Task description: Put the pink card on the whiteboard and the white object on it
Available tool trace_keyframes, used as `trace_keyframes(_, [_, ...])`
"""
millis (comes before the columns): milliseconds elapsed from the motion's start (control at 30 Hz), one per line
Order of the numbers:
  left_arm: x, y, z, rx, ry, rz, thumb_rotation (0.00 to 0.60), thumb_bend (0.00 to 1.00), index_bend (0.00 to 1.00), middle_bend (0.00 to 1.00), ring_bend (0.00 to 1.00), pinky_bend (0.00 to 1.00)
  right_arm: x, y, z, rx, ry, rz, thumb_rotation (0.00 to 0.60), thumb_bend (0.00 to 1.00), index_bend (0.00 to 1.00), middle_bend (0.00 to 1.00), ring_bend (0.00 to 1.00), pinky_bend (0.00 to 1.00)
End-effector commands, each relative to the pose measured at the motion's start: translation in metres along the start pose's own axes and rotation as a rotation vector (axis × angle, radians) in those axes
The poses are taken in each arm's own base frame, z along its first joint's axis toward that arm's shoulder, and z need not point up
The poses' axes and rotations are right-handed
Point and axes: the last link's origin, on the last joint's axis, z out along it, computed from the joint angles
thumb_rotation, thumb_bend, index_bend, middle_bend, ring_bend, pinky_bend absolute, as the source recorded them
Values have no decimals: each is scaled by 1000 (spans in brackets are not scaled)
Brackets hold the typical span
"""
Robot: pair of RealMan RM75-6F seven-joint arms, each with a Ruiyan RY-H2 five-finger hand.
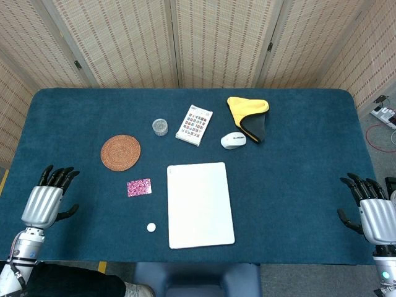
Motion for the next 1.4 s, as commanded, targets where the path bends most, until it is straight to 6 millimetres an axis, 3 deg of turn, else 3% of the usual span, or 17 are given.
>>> trace_keyframes(33, [-1, 17, 22, -56, -20, 8, 600, 289, 201, 177, 162, 39, 0, 0, 0, 1, -1, -3, 600, 325, 171, 149, 176, 118])
trace_keyframes(233, [-14, 39, 52, -112, -102, 28, 600, 289, 217, 177, 154, 39, 0, 3, 0, -7, -3, -2, 600, 325, 171, 149, 176, 118])
trace_keyframes(567, [-43, 71, 79, -154, -227, 50, 600, 288, 230, 152, 93, 13, -1, 7, 0, -17, -8, 2, 600, 325, 171, 149, 174, 118])
trace_keyframes(633, [-48, 76, 83, -156, -249, 54, 600, 291, 230, 99, 18, 3, -1, 7, 0, -14, -10, 3, 600, 325, 171, 149, 173, 118])
trace_keyframes(800, [-57, 88, 94, -143, -283, 43, 600, 295, 249, 23, 0, 0, -1, 8, 0, -15, -12, 5, 600, 325, 171, 149, 173, 118])
trace_keyframes(1400, [-82, 119, 114, -123, -360, 12, 600, 295, 282, 15, 0, 0, -1, 13, -1, -31, -18, 3, 600, 325, 171, 149, 175, 118])
